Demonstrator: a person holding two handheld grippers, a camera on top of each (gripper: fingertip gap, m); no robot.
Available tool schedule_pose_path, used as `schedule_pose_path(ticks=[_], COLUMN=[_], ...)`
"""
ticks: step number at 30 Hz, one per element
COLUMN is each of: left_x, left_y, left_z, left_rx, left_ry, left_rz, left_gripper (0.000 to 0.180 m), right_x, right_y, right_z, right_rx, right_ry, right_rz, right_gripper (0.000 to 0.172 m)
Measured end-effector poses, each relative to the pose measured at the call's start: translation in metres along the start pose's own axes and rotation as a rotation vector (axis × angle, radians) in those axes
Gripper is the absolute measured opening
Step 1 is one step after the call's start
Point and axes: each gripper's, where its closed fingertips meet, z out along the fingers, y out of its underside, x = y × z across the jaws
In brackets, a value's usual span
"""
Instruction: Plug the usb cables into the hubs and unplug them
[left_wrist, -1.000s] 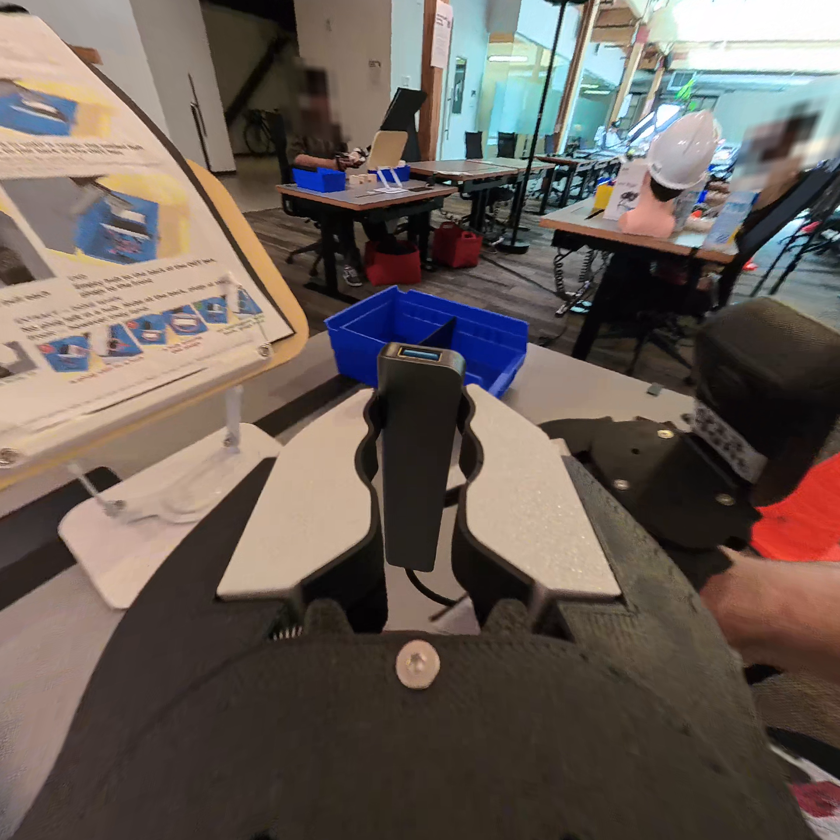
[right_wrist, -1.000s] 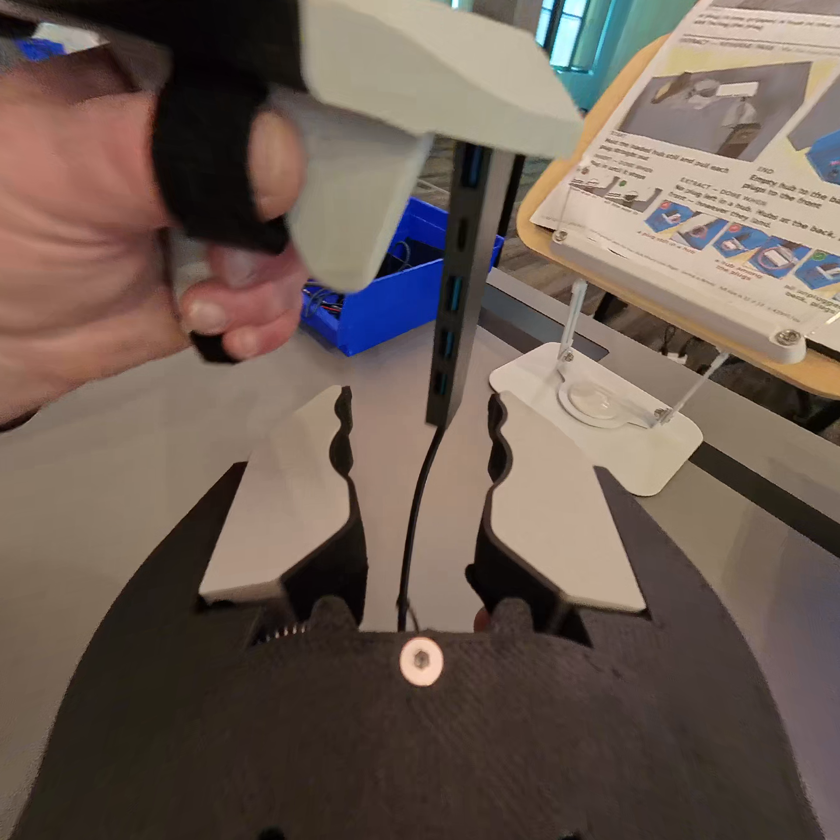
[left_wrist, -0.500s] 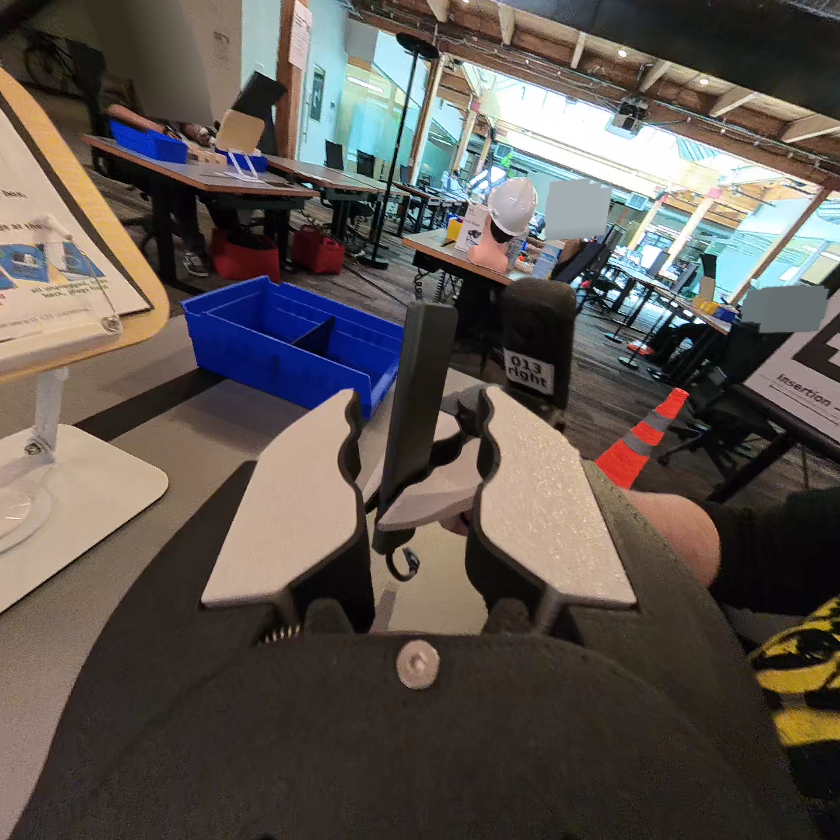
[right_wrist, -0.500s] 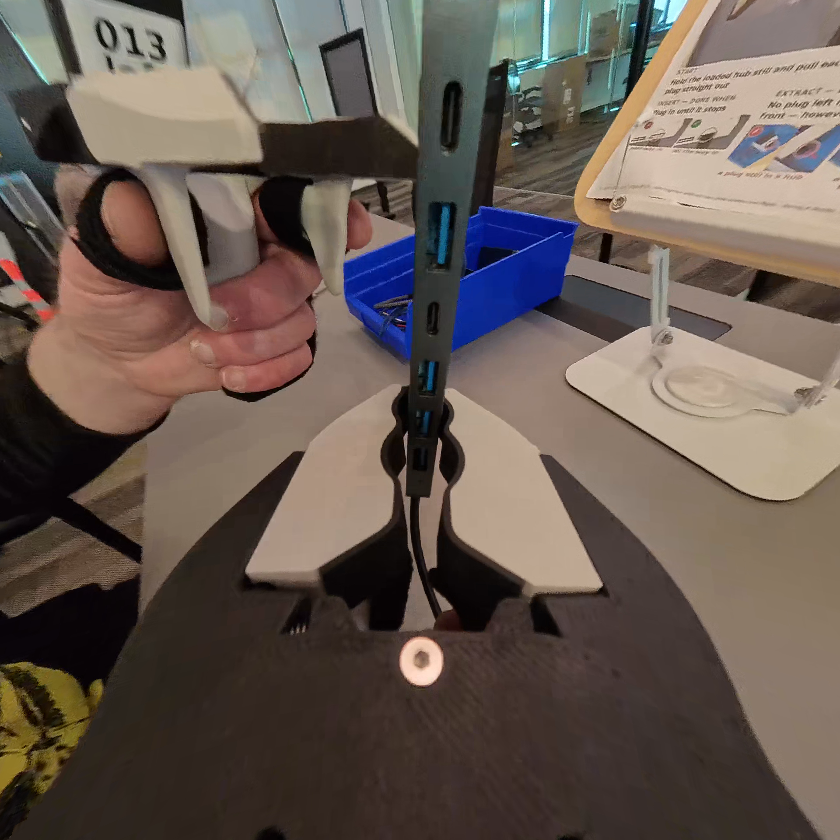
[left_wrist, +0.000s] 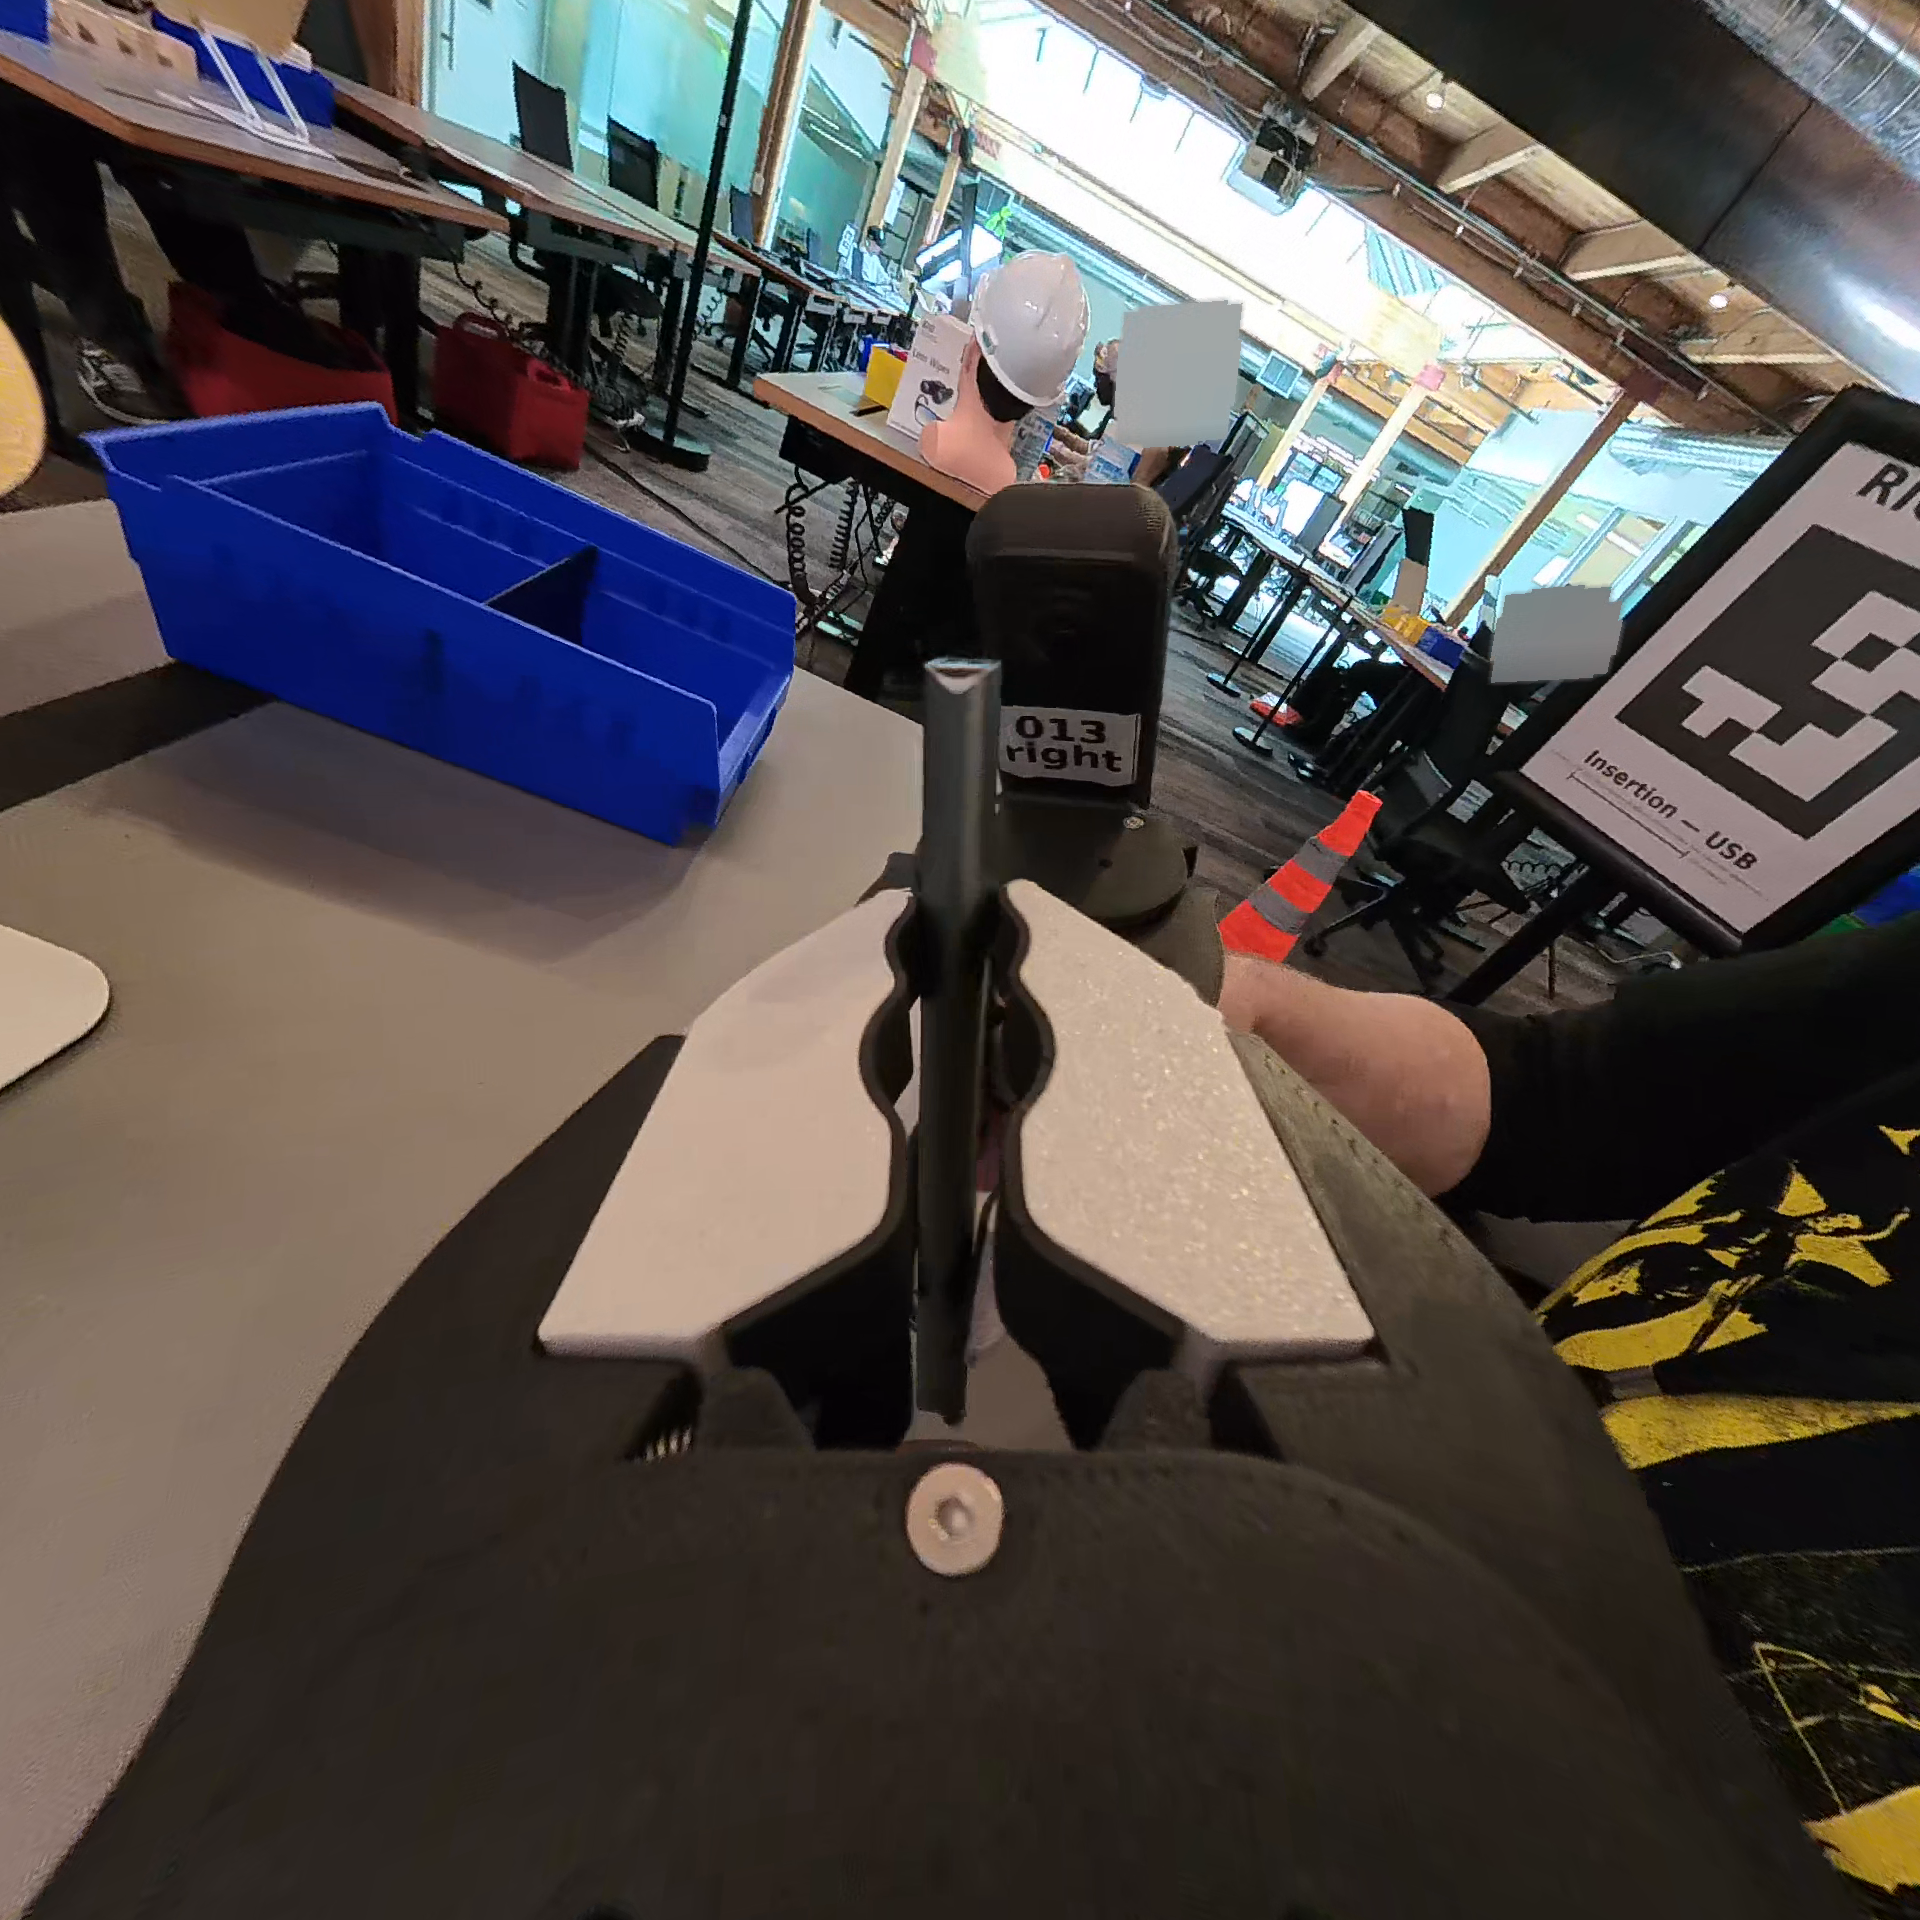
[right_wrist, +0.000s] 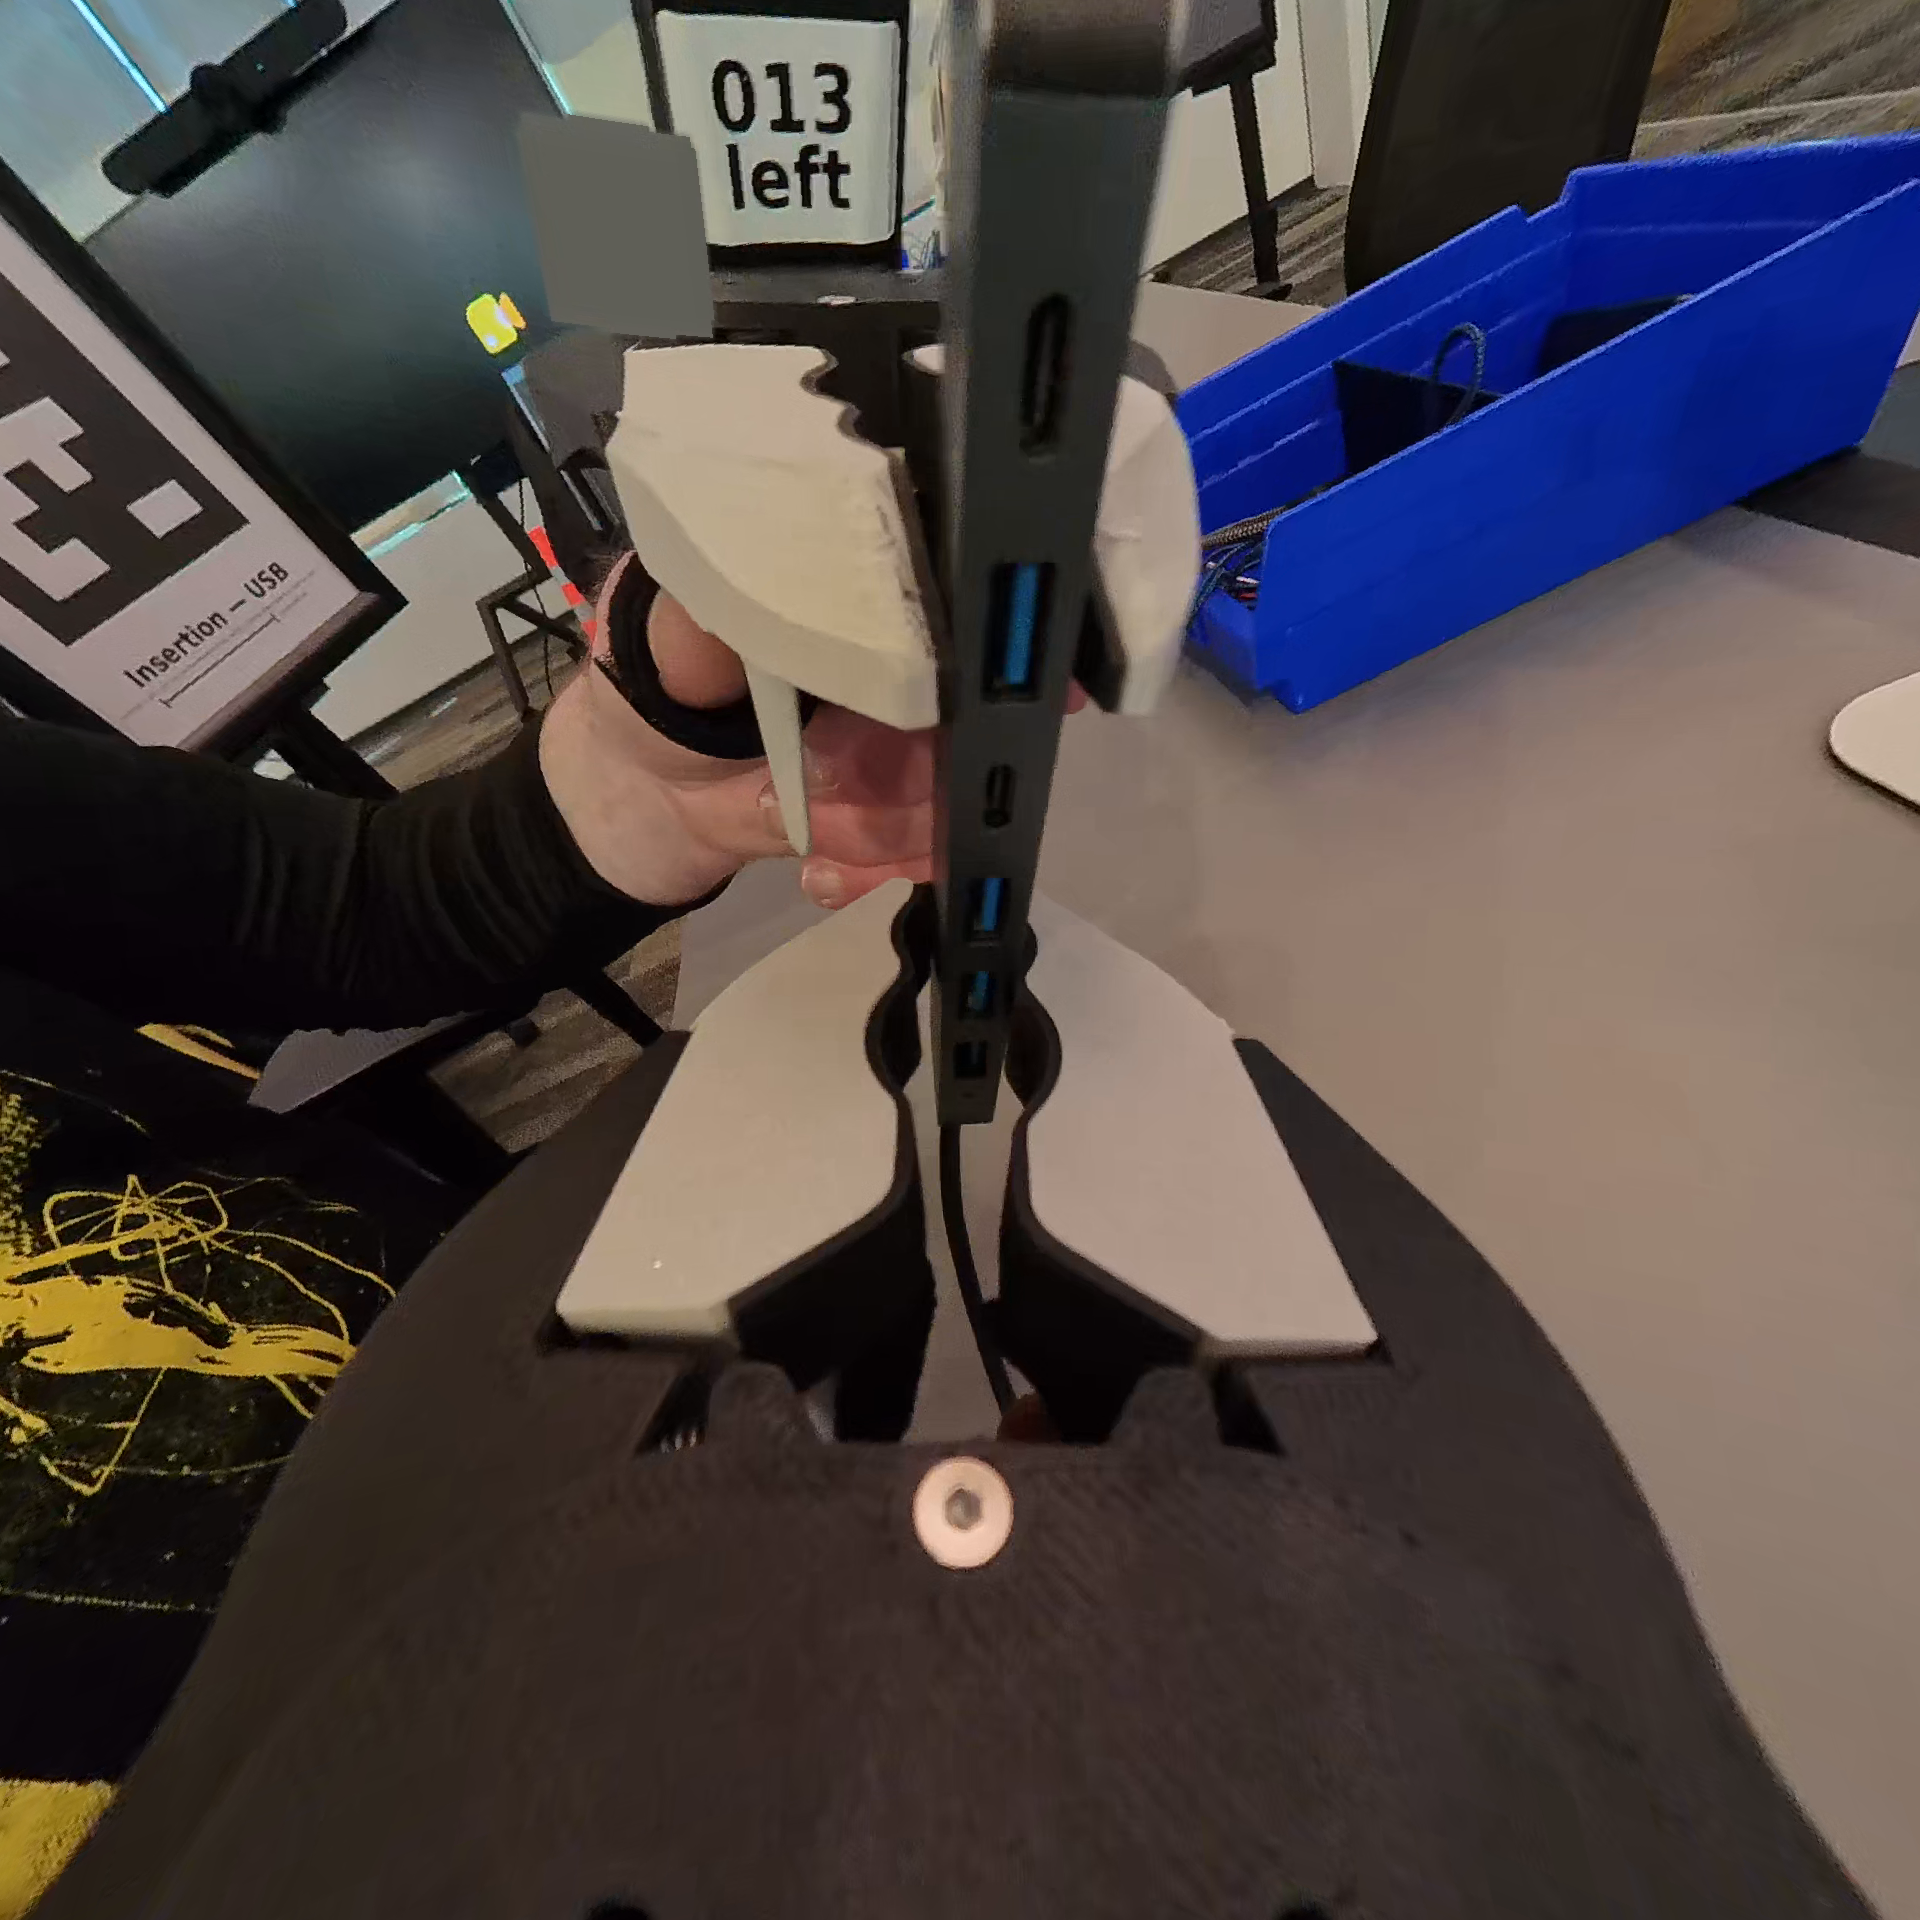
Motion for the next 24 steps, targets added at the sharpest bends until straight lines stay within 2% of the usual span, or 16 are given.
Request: schedule_pose_path(ticks=[9, 12, 17, 19, 22, 24], left_x=[-0.024, -0.03, -0.031, -0.036, -0.05, -0.058], left_y=[0.004, 0.009, 0.021, 0.024, 0.026, 0.028], left_z=[-0.01, -0.011, -0.011, -0.015, -0.031, -0.046], left_rx=[0.064, 0.103, 0.112, 0.099, 0.088, 0.079], left_ry=[-0.09, -0.068, -0.042, -0.089, -0.222, -0.295], left_rz=[-0.081, -0.158, -0.191, -0.163, -0.107, -0.072], left_gripper=[0.01, 0.011, 0.016, 0.022, 0.041, 0.042], right_x=[0.014, 0.019, 0.022, 0.026, 0.033, 0.035], right_y=[-0.002, 0.005, 0.018, 0.027, 0.051, 0.072], right_z=[-0.005, -0.005, -0.002, -0.001, 0.004, 0.007], right_rx=[0.051, 0.023, -0.021, -0.072, -0.203, -0.295], right_ry=[0.015, 0.033, 0.003, 0.019, 0.044, 0.028], right_rz=[0.087, 0.097, 0.133, 0.134, 0.149, 0.193], right_gripper=[0.023, 0.018, 0.013, 0.01, 0.01, 0.01])
